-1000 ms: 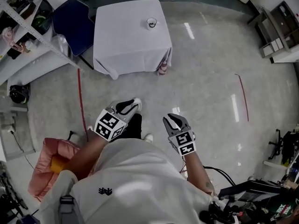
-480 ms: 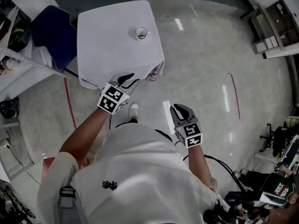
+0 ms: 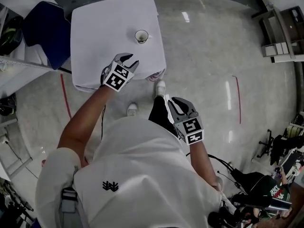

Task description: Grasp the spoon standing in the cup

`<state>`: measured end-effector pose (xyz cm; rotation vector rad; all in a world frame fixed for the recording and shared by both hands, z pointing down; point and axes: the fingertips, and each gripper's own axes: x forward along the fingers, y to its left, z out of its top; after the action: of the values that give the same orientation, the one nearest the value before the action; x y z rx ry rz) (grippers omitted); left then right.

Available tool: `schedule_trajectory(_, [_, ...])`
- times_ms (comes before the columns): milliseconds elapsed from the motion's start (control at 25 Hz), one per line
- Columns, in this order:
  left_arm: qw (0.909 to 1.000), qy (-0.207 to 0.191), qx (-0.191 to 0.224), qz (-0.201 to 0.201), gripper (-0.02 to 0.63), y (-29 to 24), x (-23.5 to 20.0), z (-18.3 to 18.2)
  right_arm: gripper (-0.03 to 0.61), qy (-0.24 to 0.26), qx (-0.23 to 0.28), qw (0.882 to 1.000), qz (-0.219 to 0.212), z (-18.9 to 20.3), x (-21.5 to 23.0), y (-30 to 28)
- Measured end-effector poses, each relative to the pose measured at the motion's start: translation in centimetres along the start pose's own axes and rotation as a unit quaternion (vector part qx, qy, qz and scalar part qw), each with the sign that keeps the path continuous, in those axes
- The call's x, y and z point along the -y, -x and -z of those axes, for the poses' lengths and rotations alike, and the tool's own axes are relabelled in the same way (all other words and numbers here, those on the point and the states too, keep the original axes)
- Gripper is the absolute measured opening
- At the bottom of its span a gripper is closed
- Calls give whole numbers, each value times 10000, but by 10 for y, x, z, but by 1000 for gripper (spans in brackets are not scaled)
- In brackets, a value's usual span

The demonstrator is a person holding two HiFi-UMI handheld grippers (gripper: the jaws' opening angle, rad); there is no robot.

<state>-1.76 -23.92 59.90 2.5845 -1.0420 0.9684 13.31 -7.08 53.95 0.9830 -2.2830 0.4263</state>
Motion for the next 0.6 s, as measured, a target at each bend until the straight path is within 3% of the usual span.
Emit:
schedule_trajectory(240, [9964,-419,-647,-342,144,-80,-54,0,64,98,-94,9990,-428,-30,77,-47])
schedule_trajectory(600, [9733,-1215,-1812,-711,152,-154,-95,19,63,207,-486,9945,-907,-53,203,-80])
